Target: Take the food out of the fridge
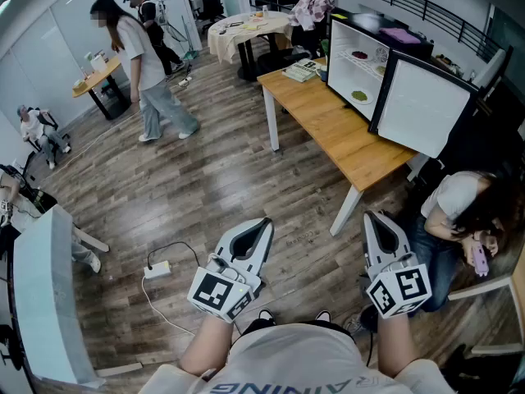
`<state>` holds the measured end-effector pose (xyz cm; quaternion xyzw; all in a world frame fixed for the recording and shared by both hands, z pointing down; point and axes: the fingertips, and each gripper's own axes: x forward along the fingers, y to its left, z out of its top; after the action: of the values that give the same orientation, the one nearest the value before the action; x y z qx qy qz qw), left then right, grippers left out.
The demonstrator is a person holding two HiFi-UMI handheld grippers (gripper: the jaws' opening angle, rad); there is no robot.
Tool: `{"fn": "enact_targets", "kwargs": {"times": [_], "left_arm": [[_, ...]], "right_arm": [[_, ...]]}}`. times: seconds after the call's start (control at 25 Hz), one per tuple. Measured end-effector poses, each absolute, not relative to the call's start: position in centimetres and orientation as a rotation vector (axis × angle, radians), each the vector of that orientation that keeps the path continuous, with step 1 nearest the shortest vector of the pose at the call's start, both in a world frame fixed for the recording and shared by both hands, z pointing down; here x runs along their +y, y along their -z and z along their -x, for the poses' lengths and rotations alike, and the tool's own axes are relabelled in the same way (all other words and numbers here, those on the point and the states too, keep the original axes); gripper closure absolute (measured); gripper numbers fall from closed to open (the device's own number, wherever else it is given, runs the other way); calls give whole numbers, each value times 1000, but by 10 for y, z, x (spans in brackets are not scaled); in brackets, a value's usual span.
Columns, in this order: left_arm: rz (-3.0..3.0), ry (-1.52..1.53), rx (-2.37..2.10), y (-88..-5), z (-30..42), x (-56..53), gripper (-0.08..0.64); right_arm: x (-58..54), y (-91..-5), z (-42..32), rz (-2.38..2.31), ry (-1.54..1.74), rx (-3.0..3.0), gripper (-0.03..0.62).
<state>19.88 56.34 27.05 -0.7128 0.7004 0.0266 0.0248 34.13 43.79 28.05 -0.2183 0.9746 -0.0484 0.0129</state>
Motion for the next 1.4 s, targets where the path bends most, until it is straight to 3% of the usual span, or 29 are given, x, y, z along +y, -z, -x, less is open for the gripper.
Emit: {"fn": "enact_targets", "kwargs": {"times": [0.48,0.92,1.4], "left_arm": [[2200,-64,2179,-272,-196,560,551],[2226,-32,2178,-277,-185,562,551],[2254,-69,2182,-296,-122,589,551]], "right_arm": [[428,-275,-342,697,125,3027,574],[423,-280,-341,700,305,2934,574],[456,-296,-285,711,298,2964,574]]}}
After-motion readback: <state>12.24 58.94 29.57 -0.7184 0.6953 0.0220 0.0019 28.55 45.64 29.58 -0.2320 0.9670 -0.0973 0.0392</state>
